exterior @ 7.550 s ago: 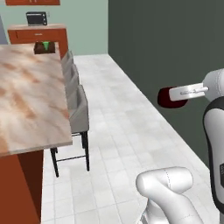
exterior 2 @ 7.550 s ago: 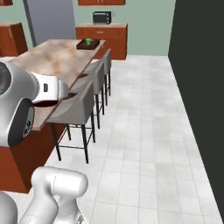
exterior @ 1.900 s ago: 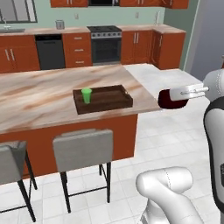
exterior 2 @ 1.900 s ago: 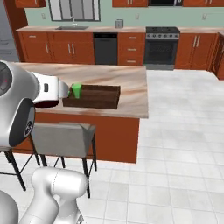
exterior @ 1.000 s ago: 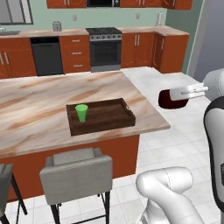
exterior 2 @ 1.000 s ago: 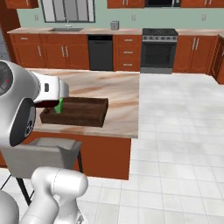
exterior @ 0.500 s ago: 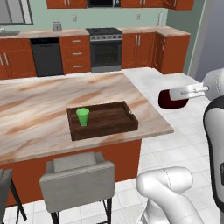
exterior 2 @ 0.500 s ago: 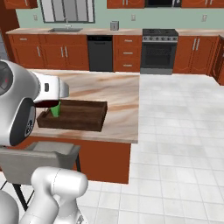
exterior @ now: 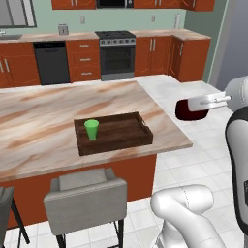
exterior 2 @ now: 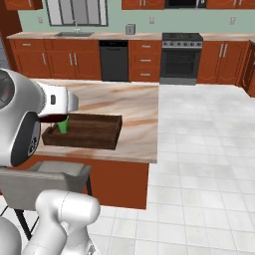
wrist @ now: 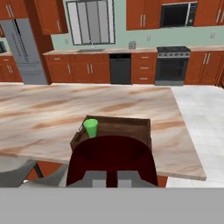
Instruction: There is a tray on the dining counter. Grab the cup, mug, and pitcher and place them on the tray. The pitcher may be placed next to the tray if it cannot fit the tray.
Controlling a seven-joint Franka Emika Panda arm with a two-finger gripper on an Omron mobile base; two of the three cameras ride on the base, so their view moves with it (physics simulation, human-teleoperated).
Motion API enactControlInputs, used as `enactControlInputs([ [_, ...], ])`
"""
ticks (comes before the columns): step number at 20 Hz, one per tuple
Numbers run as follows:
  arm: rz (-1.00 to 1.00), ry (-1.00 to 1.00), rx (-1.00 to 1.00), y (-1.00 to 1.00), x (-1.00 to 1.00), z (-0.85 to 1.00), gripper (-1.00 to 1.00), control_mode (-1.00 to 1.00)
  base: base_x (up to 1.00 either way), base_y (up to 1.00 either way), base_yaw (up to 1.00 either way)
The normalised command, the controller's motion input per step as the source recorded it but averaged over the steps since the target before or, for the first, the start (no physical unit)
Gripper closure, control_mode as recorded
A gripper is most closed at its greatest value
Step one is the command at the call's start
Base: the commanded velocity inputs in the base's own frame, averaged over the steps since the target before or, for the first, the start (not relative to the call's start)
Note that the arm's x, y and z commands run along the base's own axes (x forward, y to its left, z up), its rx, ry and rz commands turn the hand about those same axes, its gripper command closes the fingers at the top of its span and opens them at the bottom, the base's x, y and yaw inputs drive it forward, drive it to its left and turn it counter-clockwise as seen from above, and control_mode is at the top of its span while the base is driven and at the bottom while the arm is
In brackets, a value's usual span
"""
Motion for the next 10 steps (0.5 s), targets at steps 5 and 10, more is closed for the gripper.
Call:
enactControlInputs([
  [5,0.07,0.02,0.04,-0.15,0.29,-0.12,1.00,-1.00,0.00,0.00,0.00],
  [10,0.18,0.03,0.01,-0.05,0.57,-0.42,1.00,-1.00,0.00,0.00,0.00],
])
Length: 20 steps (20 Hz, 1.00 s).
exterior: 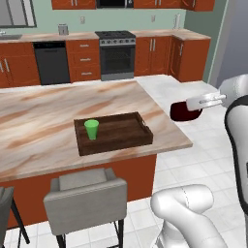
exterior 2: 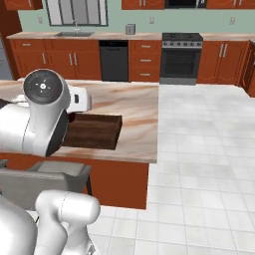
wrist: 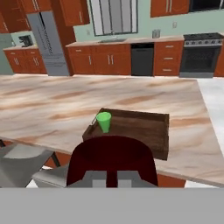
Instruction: There is a tray on the dining counter. Grab the cup, mug, and pitcher and place them on the tray. The pitcher may be placed next to the tray if it cannot fit the tray.
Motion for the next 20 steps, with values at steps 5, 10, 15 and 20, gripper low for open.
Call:
enactControlInputs([
  [5,0.17,0.03,0.00,0.00,0.70,-0.60,1.00,-1.00,0.00,0.00,0.00],
  [10,0.10,0.00,0.00,0.00,0.56,-0.34,1.00,-1.00,0.00,0.00,0.00],
  [15,0.07,-0.04,0.00,0.00,0.39,-0.26,1.00,-1.00,0.00,0.00,0.00],
  [20,0.05,-0.07,0.00,0.01,0.39,-0.21,1.00,-1.00,0.00,0.00,0.00],
])
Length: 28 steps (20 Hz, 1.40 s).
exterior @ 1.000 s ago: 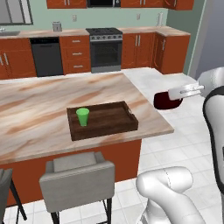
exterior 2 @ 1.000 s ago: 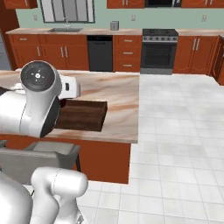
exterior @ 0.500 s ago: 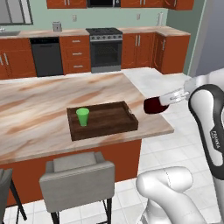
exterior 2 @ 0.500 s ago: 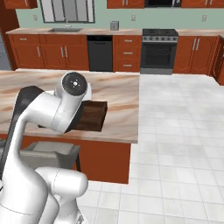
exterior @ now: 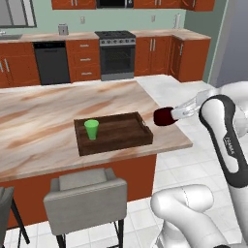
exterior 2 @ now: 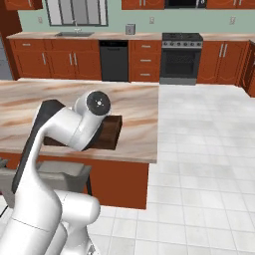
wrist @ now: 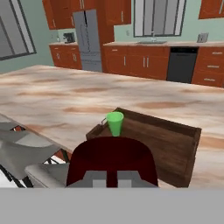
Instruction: There is a tray on the dining counter. Grab the cup, mug, and pitcher and place them on the tray. The pitcher may be placed next to the tray if it cannot fit the tray.
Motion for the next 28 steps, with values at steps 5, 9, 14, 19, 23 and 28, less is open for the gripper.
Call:
enactControlInputs([
  [5,0.03,-0.12,0.00,0.12,0.51,-0.25,1.00,-1.00,0.00,0.00,0.00],
  [9,0.04,-0.12,0.00,0.14,0.46,-0.27,1.00,-1.00,0.00,0.00,0.00],
  [14,0.07,0.01,0.00,0.05,0.10,-0.07,1.00,-1.00,0.00,0.00,0.00],
  [19,0.11,0.14,0.00,0.01,0.14,0.00,1.00,-1.00,0.00,0.00,0.00],
  [23,0.14,0.09,0.00,0.01,0.29,-0.10,1.00,-1.00,0.00,0.00,0.00],
  [28,0.18,0.01,0.00,0.00,0.34,-0.21,1.00,-1.00,0.00,0.00,0.00],
])
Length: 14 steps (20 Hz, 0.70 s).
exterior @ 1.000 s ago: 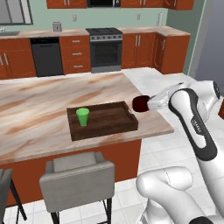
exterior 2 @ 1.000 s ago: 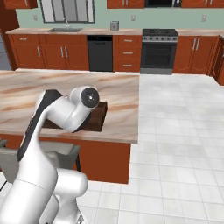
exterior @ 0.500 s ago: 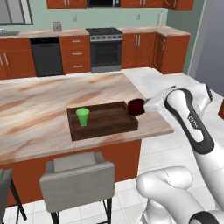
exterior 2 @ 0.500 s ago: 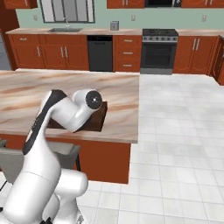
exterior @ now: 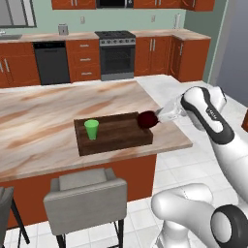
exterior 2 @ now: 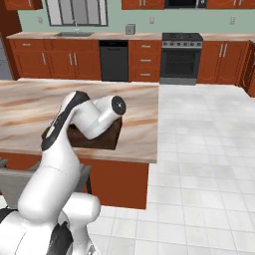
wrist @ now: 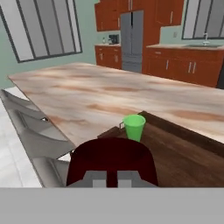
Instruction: There is a tray on the dining counter. Grab the cup, mug, and pitcher and place them on the tray. The pitcher may be placed next to the tray if it cannot fit the tray.
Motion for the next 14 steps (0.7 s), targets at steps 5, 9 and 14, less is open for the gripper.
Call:
enactControlInputs([
  [5,0.23,0.00,0.00,0.00,0.28,-0.25,1.00,-1.00,0.00,0.00,0.00],
  [9,0.23,0.00,0.00,0.00,0.24,-0.27,1.00,-1.00,0.00,0.00,0.00],
  [14,0.21,0.00,0.00,0.00,0.41,-0.23,1.00,-1.00,0.00,0.00,0.00],
])
